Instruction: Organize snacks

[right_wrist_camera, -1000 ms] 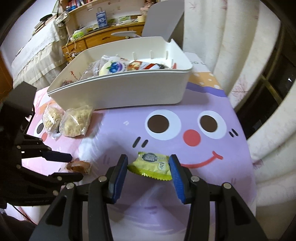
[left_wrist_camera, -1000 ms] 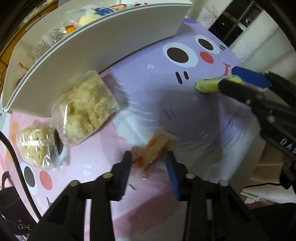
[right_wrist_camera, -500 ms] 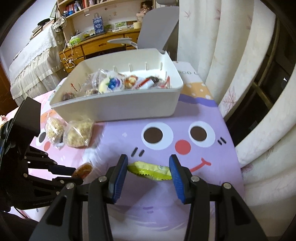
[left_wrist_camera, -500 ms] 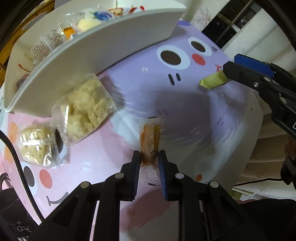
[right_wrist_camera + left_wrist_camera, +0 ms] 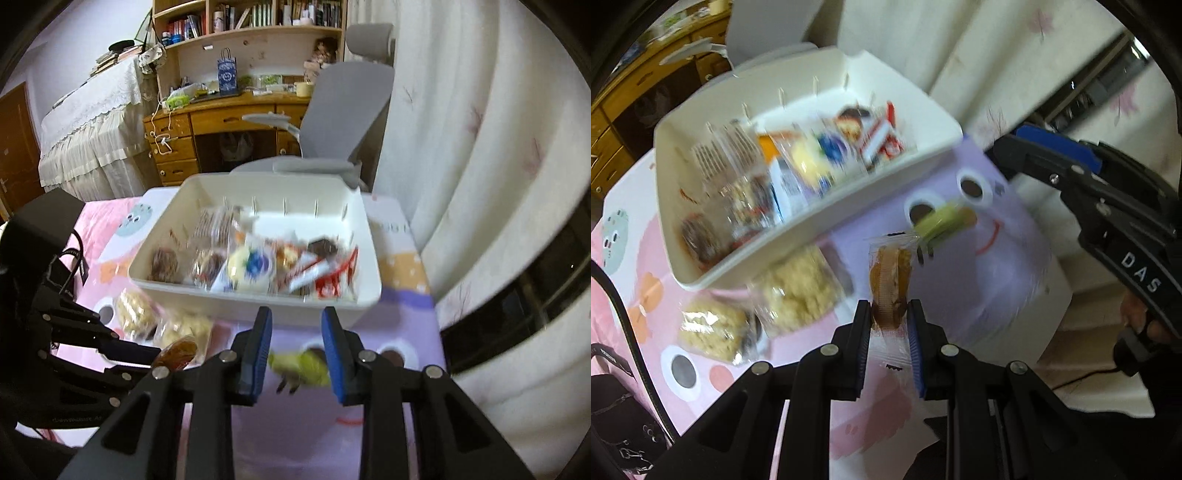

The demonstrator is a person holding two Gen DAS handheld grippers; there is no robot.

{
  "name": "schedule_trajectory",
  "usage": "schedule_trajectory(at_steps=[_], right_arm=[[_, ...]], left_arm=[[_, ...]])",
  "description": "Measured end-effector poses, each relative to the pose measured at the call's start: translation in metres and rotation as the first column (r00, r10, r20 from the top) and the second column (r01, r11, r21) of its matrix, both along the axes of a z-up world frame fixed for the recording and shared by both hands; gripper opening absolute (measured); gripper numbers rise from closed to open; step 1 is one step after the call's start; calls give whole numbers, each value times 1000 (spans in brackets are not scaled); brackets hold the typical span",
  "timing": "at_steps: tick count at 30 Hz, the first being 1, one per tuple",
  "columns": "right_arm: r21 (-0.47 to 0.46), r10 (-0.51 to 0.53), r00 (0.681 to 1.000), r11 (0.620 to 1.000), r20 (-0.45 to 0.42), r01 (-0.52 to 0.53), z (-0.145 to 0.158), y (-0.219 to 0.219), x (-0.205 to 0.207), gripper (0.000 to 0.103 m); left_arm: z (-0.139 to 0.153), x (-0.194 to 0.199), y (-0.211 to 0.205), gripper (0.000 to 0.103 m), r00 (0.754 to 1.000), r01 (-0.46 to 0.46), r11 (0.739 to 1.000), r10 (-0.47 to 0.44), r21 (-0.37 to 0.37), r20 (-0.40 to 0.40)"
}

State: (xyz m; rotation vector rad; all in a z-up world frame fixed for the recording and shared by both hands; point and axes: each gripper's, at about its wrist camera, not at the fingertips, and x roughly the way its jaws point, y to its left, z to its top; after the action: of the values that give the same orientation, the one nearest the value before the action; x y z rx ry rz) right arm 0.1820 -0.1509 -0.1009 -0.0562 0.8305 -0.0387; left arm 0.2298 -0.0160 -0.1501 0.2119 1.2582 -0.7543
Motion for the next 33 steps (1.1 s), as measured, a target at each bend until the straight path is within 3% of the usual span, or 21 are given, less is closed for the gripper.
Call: schedule_trajectory(at_steps=[10,18,22,33], right_arm=[[70,-23,999,997,-48,26,-2,-25,33,24],[146,-19,993,989,-120,37,-19,-40,45,24],[194,-17,987,980,-159,49,-26,-50,49,24],[204,4,974,978,-228,44,-39,-57,53,24]], left_arm=[[42,64,-4,18,984,-152,981,161,-117,76],[36,102,3,20,950,-286,949,299,-130,88],[36,106,15,42,923,-365,920,377,-141,73],[44,93,74,54,835,-528,841,540,-122,105]])
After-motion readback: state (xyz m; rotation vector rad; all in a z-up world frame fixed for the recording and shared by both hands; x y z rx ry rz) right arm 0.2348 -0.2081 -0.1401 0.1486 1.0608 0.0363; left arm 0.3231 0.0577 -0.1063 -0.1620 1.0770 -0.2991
